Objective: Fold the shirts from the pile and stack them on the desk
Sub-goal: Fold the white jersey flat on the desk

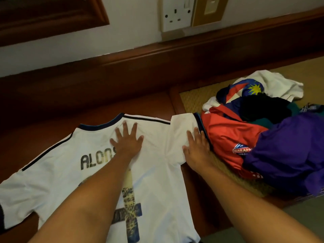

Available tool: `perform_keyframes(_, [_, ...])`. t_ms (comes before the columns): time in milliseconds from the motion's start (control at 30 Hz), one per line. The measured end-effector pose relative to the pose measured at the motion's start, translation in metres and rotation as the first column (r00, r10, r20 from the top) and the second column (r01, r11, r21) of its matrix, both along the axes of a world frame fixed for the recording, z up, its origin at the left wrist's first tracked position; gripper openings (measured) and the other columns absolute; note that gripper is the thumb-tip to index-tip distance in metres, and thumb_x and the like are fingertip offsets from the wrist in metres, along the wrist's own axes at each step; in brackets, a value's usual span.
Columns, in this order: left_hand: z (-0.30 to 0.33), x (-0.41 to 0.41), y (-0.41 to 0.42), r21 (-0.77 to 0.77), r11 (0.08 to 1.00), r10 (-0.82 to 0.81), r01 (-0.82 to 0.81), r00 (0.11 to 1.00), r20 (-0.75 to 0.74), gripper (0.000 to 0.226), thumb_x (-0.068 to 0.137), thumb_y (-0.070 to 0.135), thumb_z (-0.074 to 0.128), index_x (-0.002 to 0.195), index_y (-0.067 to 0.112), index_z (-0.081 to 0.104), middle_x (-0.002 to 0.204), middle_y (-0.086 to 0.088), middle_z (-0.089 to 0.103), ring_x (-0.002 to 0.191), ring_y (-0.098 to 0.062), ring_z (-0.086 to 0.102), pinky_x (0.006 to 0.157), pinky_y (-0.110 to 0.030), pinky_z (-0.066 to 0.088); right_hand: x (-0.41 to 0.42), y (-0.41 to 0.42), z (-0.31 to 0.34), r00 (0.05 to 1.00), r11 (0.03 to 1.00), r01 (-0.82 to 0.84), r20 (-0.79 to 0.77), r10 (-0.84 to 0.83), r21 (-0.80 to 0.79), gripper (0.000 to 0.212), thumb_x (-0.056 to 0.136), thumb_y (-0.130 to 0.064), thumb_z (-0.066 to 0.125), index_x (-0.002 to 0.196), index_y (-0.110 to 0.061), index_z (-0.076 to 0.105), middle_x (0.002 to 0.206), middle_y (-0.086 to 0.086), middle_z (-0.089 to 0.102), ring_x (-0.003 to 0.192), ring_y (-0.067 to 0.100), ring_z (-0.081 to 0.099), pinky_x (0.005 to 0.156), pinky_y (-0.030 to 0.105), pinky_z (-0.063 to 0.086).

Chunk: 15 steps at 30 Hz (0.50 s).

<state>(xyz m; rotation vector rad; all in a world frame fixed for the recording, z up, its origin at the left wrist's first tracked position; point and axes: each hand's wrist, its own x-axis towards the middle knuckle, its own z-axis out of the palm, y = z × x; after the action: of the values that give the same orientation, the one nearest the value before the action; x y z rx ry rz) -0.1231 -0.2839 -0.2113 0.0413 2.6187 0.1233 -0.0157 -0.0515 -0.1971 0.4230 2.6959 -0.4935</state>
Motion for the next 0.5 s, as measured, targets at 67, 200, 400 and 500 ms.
perform_keyframes(67, [-0.006, -0.011, -0.007, -0.021, 0.999, -0.026, 0.025, 0.999, -0.021, 0.063, 0.095, 0.063, 0.016, 0.147, 0.045, -0.014, 0.157, 0.003, -0.027, 0.145, -0.034, -0.018, 0.112, -0.064, 0.001, -0.002, 0.002, -0.008, 0.999, 1.000, 0.008, 0.034, -0.009, 0.023, 0.066, 0.101, -0.043, 0.031, 0.153, -0.027, -0.007, 0.159, 0.000, -0.023, 0.146, 0.025, -0.019, 0.118, 0.045, -0.001])
perform_keyframes(200, [-0.008, -0.036, -0.019, -0.011, 0.999, -0.040, 0.039, 0.998, -0.041, 0.063, 0.094, 0.065, 0.015, 0.146, 0.048, -0.016, 0.156, 0.006, -0.028, 0.145, -0.032, -0.018, 0.113, -0.063, 0.000, -0.005, -0.005, -0.014, 0.998, 0.997, 0.055, 0.004, -0.055, 0.050, 0.068, 0.100, -0.046, 0.029, 0.152, -0.027, -0.011, 0.157, 0.000, -0.027, 0.145, 0.024, -0.022, 0.117, 0.046, -0.002])
perform_keyframes(400, [-0.008, -0.048, -0.022, -0.018, 0.999, -0.043, 0.043, 0.998, -0.051, 0.065, 0.095, 0.064, 0.018, 0.149, 0.043, -0.012, 0.158, 0.002, -0.023, 0.146, -0.033, -0.016, 0.114, -0.061, 0.001, -0.006, -0.013, -0.006, 0.988, 0.989, 0.150, -0.047, -0.149, 0.012, 0.064, 0.101, -0.042, 0.031, 0.154, -0.023, 0.000, 0.161, 0.002, -0.015, 0.147, 0.023, -0.015, 0.118, 0.044, 0.000])
perform_keyframes(500, [-0.001, -0.047, -0.006, -0.065, 0.995, -0.083, 0.073, 0.983, -0.165, 0.065, 0.097, 0.057, 0.025, 0.153, 0.031, 0.005, 0.161, -0.006, -0.011, 0.147, -0.033, -0.010, 0.115, -0.058, 0.002, 0.001, -0.017, 0.003, 0.957, 0.970, 0.226, -0.167, -0.239, -0.091, 0.059, 0.101, -0.034, 0.038, 0.153, -0.015, 0.018, 0.162, 0.006, 0.004, 0.149, 0.023, 0.000, 0.120, 0.038, 0.005])
